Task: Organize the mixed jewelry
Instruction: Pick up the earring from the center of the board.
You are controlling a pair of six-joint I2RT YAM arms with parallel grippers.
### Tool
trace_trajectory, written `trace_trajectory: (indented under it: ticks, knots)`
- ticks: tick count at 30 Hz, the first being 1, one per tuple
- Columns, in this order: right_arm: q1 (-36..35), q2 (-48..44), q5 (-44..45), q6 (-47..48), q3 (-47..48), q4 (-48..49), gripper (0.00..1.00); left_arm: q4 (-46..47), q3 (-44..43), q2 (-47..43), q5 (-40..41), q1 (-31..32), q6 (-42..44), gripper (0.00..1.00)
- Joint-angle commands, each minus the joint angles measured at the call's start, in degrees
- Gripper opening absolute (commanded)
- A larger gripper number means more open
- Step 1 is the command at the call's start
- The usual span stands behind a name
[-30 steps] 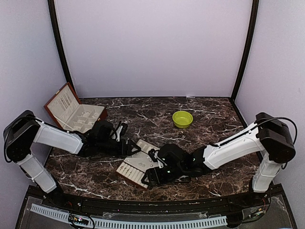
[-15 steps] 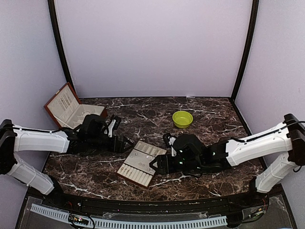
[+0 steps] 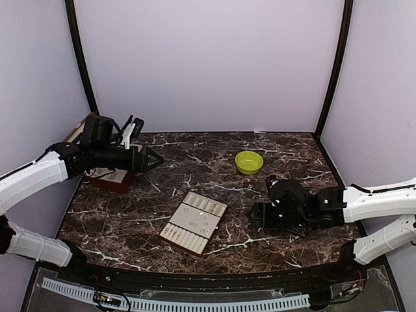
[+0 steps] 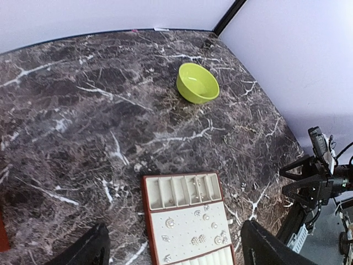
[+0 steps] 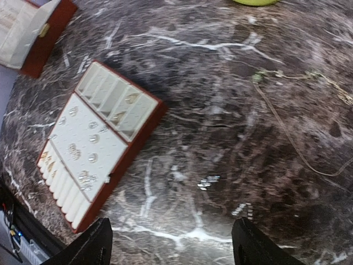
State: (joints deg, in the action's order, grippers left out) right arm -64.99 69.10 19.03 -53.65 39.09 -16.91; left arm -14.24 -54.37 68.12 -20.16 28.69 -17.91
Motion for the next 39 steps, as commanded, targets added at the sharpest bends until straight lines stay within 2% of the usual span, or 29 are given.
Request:
trace_trajectory:
  ticks: [1,4,8,12,15,18,27,39]
  knots:
    - [3.81,-4.08,1.51,-0.69,-2.97,-4.63,0.71,-6.45,-4.4,-0.47,-3.09,-4.17,6.5,0.84]
    - [5.19,-4.2,0.91,0.57,-2.49,-4.7,0.65,-4.57,-4.85,-0.74,1.51,-4.52,9.28,0.84]
    - [5.31,-0.33,0.57,1.51,-0.16,-4.63,0.55,0.73,-0.64,-1.19,7.55,-4.54,11.86,0.84]
    - [5.45,5.86,0.83,2.26,2.41,-3.99,0.46,-1.46,-0.16,-0.59,8.82,-4.61,14.23,0.84]
    - [5.8,10.08,0.46,3.21,4.3,-2.05,0.41,-1.16,1.54,-1.58,11.79,-4.61,15.05,0.84]
    - [6.52,14.49,0.25,4.34,6.21,-0.73,0.38,-0.99,1.58,-1.93,10.89,-4.62,15.4,0.84]
    - [8.04,23.42,-2.14,6.14,9.87,0.51,0.35,-1.14,1.57,-1.66,10.18,-4.61,15.37,0.84]
    - [7.72,27.29,-3.01,7.15,11.01,-0.34,0.29,-1.45,1.37,-0.92,10.05,-4.61,15.39,0.84]
